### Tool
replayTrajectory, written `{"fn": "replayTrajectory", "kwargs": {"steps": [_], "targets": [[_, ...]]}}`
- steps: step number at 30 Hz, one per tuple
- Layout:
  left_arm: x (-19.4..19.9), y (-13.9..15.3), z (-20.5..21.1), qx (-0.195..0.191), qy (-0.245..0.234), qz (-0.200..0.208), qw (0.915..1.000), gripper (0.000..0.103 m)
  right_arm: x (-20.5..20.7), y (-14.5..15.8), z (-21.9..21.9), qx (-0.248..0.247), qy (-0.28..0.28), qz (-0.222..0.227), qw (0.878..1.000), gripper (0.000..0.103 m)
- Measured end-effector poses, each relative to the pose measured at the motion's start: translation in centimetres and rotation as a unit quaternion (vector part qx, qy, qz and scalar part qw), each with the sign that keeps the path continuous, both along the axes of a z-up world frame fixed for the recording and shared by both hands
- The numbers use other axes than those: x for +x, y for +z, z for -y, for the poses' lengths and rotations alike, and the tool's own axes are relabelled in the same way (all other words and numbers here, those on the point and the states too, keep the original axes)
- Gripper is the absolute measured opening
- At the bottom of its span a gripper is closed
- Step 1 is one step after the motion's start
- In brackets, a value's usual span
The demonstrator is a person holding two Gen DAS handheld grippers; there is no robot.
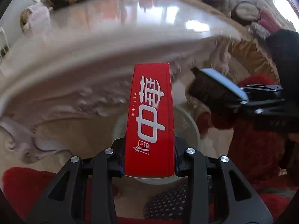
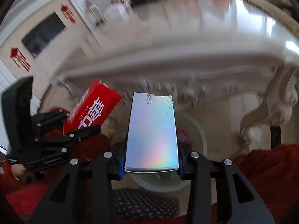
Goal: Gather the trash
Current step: 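Carry red box and silver box to the wastebasket and release both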
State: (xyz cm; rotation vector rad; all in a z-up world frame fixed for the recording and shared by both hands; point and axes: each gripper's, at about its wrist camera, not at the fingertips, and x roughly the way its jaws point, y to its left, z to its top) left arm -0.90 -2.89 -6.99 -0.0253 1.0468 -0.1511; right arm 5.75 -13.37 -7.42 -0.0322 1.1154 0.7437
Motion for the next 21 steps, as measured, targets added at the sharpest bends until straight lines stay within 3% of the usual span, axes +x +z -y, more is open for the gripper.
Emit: {"fn": "replayTrajectory", "kwargs": {"steps": [5,9,10,11,12,14,21], "targets": [[1.6,-4.8,0.3,0.002,0.0,-0.05,0.9987,0.036,1.2,-4.6,-2.3,-0.047,0.004,-0.026,0.999,0.039],[2.5,-6.8,-0.2,-0.019,0.018,-0.079,0.9965,0.037,1.6,-6.1,-2.9,-0.072,0.007,-0.025,0.997,0.039],[2.6,-7.3,-0.4,-0.019,0.025,-0.087,0.9957,0.054,1.1,-6.4,-2.9,-0.075,0.007,-0.024,0.997,0.039],[2.7,-7.6,-0.6,-0.01,0.035,-0.089,0.9954,0.08,1.3,-6.8,-3.1,-0.077,0.008,-0.026,0.997,0.043],[2.8,-7.6,-0.6,-0.001,0.041,-0.084,0.9956,0.085,1.5,-7.2,-3.3,-0.08,0.009,-0.031,0.996,0.057],[2.6,-7.4,-0.7,0.01,0.045,-0.07,0.9965,0.086,1.3,-7.2,-2.9,-0.081,-0.002,-0.024,0.996,0.077],[2.5,-7.0,-1.4,0.008,0.059,-0.069,0.9958,0.091,0.8,-7.7,-1.2,-0.096,-0.026,-0.034,0.994,0.081]]}}
